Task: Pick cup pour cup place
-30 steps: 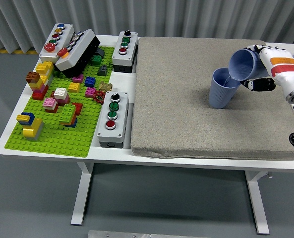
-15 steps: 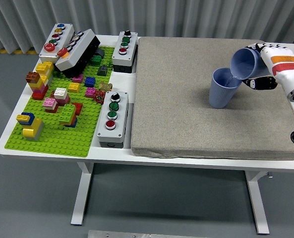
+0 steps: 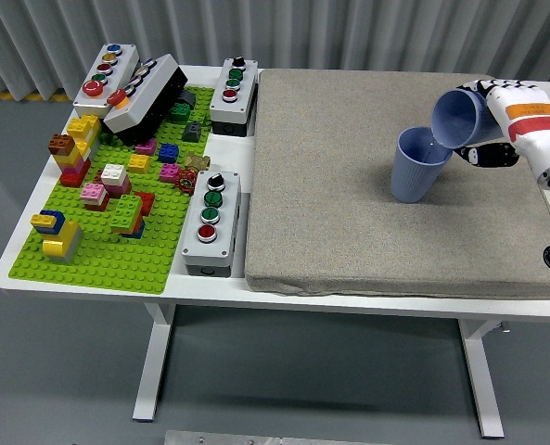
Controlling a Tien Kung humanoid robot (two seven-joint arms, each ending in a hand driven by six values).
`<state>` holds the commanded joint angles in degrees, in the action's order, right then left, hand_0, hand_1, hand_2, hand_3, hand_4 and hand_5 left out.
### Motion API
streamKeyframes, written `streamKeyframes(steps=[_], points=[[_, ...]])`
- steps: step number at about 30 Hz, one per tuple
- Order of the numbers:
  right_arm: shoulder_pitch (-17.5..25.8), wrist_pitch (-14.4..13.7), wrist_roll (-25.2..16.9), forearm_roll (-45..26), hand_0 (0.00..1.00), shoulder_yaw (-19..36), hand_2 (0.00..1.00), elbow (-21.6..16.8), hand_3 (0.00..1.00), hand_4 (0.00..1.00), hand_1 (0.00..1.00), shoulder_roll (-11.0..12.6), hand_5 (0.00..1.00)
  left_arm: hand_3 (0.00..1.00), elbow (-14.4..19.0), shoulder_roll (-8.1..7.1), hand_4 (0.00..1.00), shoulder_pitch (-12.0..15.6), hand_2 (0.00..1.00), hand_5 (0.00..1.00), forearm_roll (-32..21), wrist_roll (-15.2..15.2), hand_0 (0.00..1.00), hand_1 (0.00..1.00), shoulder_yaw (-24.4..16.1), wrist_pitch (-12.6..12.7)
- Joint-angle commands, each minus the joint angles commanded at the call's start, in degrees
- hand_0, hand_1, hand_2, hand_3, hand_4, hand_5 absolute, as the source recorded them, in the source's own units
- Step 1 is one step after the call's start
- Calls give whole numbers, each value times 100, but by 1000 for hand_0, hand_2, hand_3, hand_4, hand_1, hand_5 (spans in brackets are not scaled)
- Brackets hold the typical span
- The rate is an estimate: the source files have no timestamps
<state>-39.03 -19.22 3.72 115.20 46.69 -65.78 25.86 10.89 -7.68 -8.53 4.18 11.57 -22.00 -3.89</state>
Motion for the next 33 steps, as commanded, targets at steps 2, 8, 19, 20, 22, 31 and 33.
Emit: streamKeyframes(steps=[2,8,19,20,22,31,33], points=[[-26,-32,6,16,812,-51,507,3,591,808,639,18,257,798,-1,0,636,-6,917,910,2,-1,880,848,-1,1],[-93,-118,67,71,817,-172,507,-3,590,810,641,52,258,798,-1,-3,636,-13,917,910,12,4,880,848,-8,0],[-160,-100,124,28,799,-251,507,46,591,810,638,60,258,798,-2,-7,637,-17,918,910,23,6,880,848,-18,-1],[-160,-92,125,10,799,-245,507,48,591,810,638,62,258,798,-2,-8,637,-17,918,910,27,7,880,848,-21,-2],[-157,-86,128,3,696,-240,507,44,590,810,634,69,258,798,-2,-7,637,-16,918,910,24,7,880,848,-22,-1],[-150,-105,163,47,687,-293,507,13,589,810,629,84,258,798,0,-12,636,-7,918,909,46,13,880,848,-31,-3],[-166,-118,170,57,695,-323,507,13,588,810,629,87,259,798,0,-14,636,-7,917,909,48,12,880,848,-32,-2]])
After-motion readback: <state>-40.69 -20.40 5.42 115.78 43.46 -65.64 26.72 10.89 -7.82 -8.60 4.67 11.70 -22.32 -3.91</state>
